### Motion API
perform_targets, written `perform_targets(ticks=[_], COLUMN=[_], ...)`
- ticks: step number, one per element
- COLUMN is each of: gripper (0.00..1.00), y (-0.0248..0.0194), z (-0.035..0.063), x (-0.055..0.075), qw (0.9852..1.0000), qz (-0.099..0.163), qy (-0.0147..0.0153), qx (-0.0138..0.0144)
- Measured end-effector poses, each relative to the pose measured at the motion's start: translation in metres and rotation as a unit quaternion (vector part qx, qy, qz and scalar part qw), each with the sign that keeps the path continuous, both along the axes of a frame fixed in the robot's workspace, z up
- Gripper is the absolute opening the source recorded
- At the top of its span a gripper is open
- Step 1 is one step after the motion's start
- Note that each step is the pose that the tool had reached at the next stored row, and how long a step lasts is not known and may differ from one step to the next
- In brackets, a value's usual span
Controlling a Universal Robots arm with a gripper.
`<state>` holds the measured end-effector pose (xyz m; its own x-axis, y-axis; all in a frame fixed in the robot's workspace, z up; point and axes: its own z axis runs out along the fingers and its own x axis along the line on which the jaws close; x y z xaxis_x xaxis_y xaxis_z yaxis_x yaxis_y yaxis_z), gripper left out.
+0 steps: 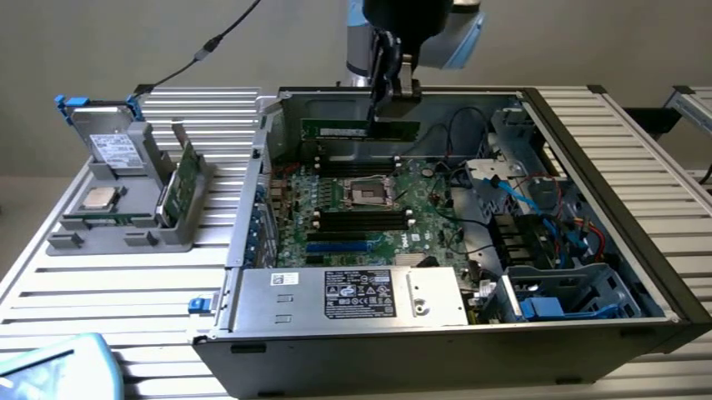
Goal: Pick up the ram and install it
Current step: 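Pick up the ram and move it above insertion slot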
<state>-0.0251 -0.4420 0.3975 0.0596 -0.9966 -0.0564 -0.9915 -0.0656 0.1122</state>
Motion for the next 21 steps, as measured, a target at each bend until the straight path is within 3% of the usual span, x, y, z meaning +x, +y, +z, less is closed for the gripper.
perform_targets(ticks=[6, 12, 15, 19, 21], gripper=[0.14, 0.14, 0.14, 0.14, 0.14], y=[0.0076, 0.0189, 0.0241, 0.0287, 0.0318], z=[-0.0064, -0.0168, -0.0195, -0.0219, -0.0233], x=[0.017, 0.022, 0.022, 0.021, 0.018], qw=[1.0, 1.0, 0.9999, 0.9996, 0.9995], qz=[0.0, -0.001, -0.001, -0.001, -0.001], qy=[0.0, 0.0, 0.0, -0.0001, -0.0024], qx=[-0.001, -0.0027, -0.0108, -0.0282, -0.0313])
